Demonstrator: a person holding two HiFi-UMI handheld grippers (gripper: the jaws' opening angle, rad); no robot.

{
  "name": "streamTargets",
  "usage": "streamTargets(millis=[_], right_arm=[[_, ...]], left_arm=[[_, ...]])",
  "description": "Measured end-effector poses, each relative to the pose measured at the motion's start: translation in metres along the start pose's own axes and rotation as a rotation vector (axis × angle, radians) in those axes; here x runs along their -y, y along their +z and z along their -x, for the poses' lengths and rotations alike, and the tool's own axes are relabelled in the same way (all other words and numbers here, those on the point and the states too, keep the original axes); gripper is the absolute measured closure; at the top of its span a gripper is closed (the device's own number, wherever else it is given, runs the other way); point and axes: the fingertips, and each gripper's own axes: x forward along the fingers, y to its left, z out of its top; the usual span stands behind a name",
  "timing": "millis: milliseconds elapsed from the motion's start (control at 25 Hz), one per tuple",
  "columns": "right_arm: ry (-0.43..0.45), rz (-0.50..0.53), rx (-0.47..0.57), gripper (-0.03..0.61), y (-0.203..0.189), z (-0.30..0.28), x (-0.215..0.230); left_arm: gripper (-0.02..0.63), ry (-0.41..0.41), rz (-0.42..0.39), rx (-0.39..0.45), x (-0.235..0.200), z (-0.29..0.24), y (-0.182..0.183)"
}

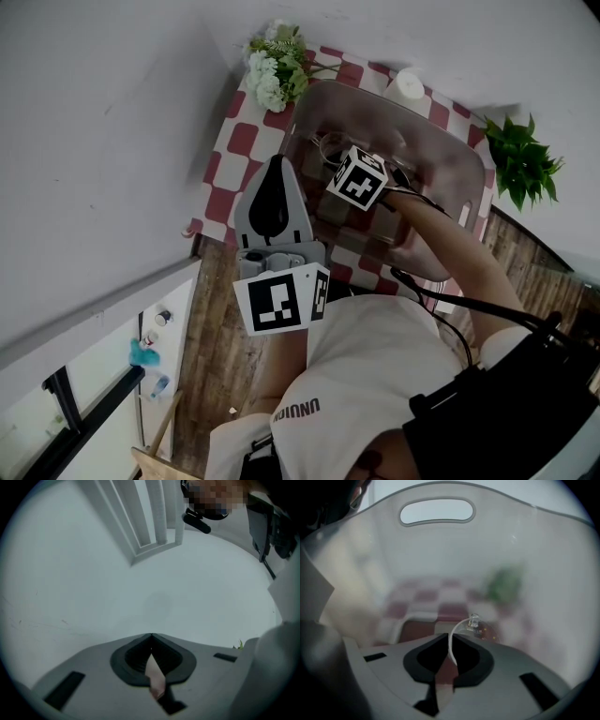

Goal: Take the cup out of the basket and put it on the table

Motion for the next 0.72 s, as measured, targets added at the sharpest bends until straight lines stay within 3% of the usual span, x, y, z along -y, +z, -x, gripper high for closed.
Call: streamTargets(millis=[720], right_arm=[[-0.034,0.025,0.038,0.538,0.009,0.035,-0.003]], left_arm=[[0.601,-0.041,-0.020,0.024,0.014,0.004,0.011]])
